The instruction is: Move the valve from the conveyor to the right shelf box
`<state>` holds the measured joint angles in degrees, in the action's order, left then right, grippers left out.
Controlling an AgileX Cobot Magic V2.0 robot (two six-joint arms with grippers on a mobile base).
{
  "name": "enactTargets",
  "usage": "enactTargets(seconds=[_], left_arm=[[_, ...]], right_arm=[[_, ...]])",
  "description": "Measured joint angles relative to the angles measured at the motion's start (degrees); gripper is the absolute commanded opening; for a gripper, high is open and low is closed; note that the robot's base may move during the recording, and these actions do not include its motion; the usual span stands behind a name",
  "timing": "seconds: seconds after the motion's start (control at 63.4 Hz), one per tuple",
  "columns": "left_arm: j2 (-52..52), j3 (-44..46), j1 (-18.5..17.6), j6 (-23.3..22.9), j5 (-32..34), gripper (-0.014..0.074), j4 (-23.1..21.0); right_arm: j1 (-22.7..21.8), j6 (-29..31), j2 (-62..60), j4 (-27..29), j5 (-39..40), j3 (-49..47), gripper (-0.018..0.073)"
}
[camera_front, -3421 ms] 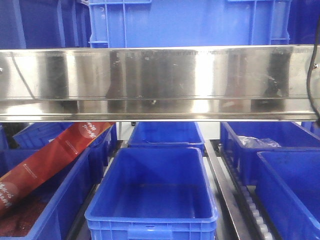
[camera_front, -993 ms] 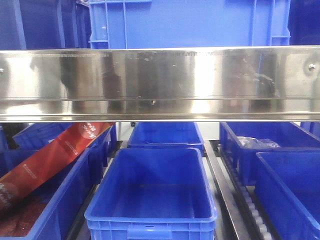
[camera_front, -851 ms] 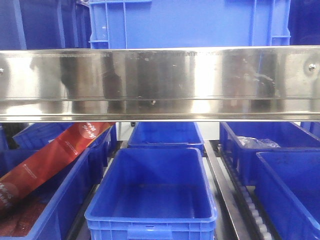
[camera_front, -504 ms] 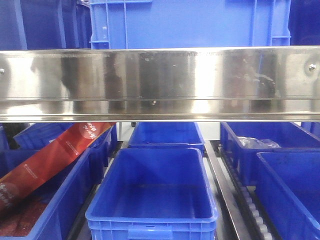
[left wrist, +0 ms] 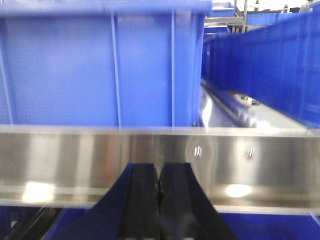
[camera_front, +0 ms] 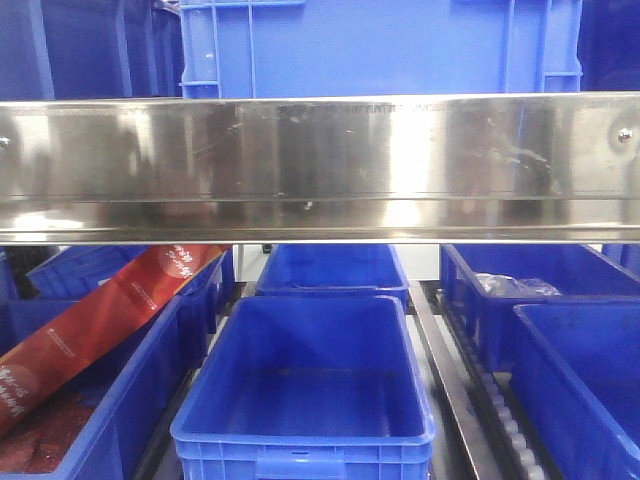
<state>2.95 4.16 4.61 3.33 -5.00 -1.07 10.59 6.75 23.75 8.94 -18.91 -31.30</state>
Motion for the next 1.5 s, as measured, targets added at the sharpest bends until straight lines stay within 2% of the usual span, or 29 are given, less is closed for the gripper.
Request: enactTargets(seconds=[0.142, 1.198, 1.324, 1.498], left_arm=[[-2.4, -4.0, 0.0, 0.0, 1.0, -0.0111, 0.0], [-2.7, -4.2, 0.1, -0.2, 0.9, -0.0111, 0.0], [-2.7, -4.2, 0.1, -0.2, 0.9, -0.0111, 0.0], [-2.7, -4.2, 0.1, -0.2, 0.9, -0.0111, 0.0]], right_arm=[[0.0, 0.0, 0.0, 0.0, 0.0, 0.0, -0.0162], [0.0, 0.0, 0.0, 0.0, 0.1, 0.0, -0.0162], [-2.0, -0.2, -0.6, -2.1, 0.2, 0.0, -0.0162], [-8.6, -0.6, -4.7, -3.0, 2.4, 2.8, -0.0162]])
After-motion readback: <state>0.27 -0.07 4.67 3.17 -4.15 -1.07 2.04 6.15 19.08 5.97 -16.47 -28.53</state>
